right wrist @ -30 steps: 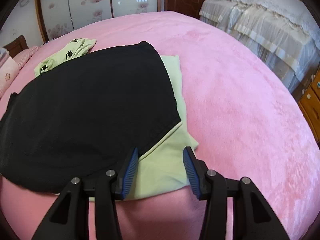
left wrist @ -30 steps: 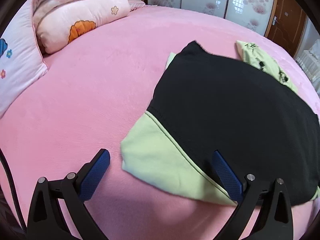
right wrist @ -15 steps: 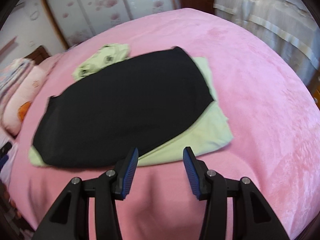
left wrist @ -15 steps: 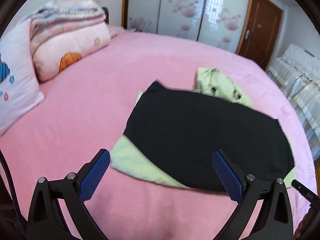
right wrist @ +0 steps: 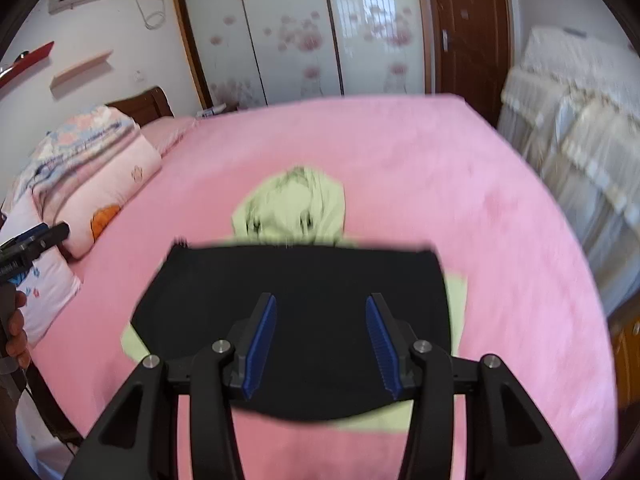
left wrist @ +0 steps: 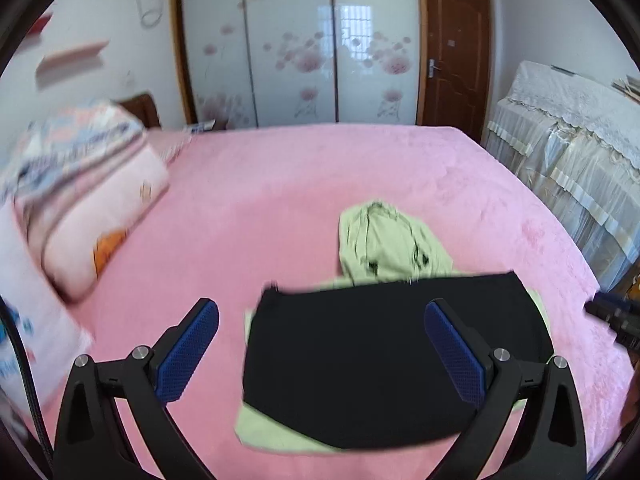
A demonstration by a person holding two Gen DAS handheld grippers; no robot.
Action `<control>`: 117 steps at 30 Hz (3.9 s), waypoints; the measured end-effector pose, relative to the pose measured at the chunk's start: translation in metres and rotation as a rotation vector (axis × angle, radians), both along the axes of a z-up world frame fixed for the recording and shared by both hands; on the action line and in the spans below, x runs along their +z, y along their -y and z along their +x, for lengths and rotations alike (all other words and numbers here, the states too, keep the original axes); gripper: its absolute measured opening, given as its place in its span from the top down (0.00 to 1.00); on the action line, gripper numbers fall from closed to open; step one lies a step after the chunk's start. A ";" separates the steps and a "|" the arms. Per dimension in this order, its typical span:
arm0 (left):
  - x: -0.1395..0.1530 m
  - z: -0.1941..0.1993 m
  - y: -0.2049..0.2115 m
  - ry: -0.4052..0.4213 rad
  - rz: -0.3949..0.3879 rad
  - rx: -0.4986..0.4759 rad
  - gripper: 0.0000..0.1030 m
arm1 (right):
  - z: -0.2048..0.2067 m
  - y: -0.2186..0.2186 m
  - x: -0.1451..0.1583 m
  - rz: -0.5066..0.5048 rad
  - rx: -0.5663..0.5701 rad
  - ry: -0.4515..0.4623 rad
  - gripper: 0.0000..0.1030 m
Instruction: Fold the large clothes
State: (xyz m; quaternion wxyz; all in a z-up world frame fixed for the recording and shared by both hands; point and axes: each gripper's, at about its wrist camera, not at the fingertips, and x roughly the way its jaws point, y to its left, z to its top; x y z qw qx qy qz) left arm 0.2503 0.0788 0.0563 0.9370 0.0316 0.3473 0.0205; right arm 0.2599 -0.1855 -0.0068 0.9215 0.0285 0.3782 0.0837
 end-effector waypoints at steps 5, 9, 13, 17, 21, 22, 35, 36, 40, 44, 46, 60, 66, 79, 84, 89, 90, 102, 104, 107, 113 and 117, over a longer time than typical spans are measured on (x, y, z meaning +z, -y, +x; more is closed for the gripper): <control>0.027 0.060 0.014 0.002 0.046 -0.040 0.01 | 0.059 0.000 0.055 -0.036 -0.010 0.071 0.54; 0.030 0.117 0.018 -0.017 0.025 -0.034 0.01 | 0.125 0.006 0.071 -0.040 -0.036 0.065 0.53; 0.001 0.192 0.020 -0.089 0.004 -0.041 0.01 | 0.192 0.013 0.051 -0.039 -0.077 0.039 0.53; -0.058 0.257 0.016 -0.158 0.002 -0.022 0.01 | 0.254 0.017 0.006 0.011 -0.101 -0.036 0.53; -0.125 0.308 0.010 -0.230 -0.001 -0.003 0.01 | 0.307 0.013 -0.061 0.029 -0.108 -0.140 0.53; -0.139 0.316 0.009 -0.247 -0.002 0.001 0.01 | 0.320 0.011 -0.080 0.040 -0.107 -0.174 0.53; -0.280 0.397 0.002 -0.428 -0.070 0.032 0.01 | 0.410 -0.001 -0.204 0.139 -0.146 -0.343 0.53; -0.289 0.400 0.000 -0.446 -0.086 0.030 0.01 | 0.415 -0.001 -0.210 0.156 -0.148 -0.353 0.53; -0.301 0.403 -0.004 -0.450 -0.166 0.021 0.28 | 0.428 -0.007 -0.227 0.198 -0.126 -0.379 0.53; -0.293 0.400 0.004 -0.439 -0.218 -0.030 0.92 | 0.428 -0.030 -0.226 0.125 -0.054 -0.363 0.96; -0.284 0.394 0.014 -0.410 -0.148 -0.026 0.94 | 0.420 -0.043 -0.215 0.053 -0.032 -0.311 0.97; -0.176 0.195 -0.029 -0.118 -0.319 -0.145 0.94 | 0.184 -0.016 -0.080 0.103 0.194 0.217 0.96; -0.226 0.102 -0.048 -0.299 -0.265 -0.158 0.84 | 0.078 -0.012 -0.125 -0.098 0.176 0.135 0.58; -0.247 0.021 -0.062 -0.438 -0.511 -0.128 0.77 | 0.021 0.003 -0.147 0.068 0.129 -0.170 0.58; -0.240 0.031 -0.036 -0.407 -0.560 -0.146 0.70 | 0.034 -0.006 -0.153 0.136 0.074 -0.181 0.58; -0.252 0.040 -0.032 -0.447 -0.577 -0.129 0.70 | 0.052 -0.004 -0.173 0.175 0.046 -0.249 0.58; -0.258 0.048 -0.027 -0.456 -0.579 -0.125 0.70 | 0.055 -0.005 -0.177 0.186 0.039 -0.252 0.58; -0.256 0.036 -0.016 -0.363 -0.388 -0.038 0.97 | 0.046 0.015 -0.219 0.426 -0.057 -0.299 0.98; -0.265 0.031 -0.019 -0.378 -0.355 -0.027 0.97 | 0.041 0.017 -0.240 0.449 -0.085 -0.324 0.98; -0.273 0.027 -0.024 -0.368 -0.353 -0.015 0.97 | 0.035 0.013 -0.245 0.441 -0.107 -0.291 1.00; -0.258 0.018 -0.020 -0.361 -0.310 -0.047 0.93 | 0.031 -0.004 -0.216 0.255 -0.060 -0.253 0.85; -0.225 0.012 -0.017 -0.324 -0.279 -0.065 0.87 | 0.020 -0.005 -0.177 0.180 -0.066 -0.164 0.83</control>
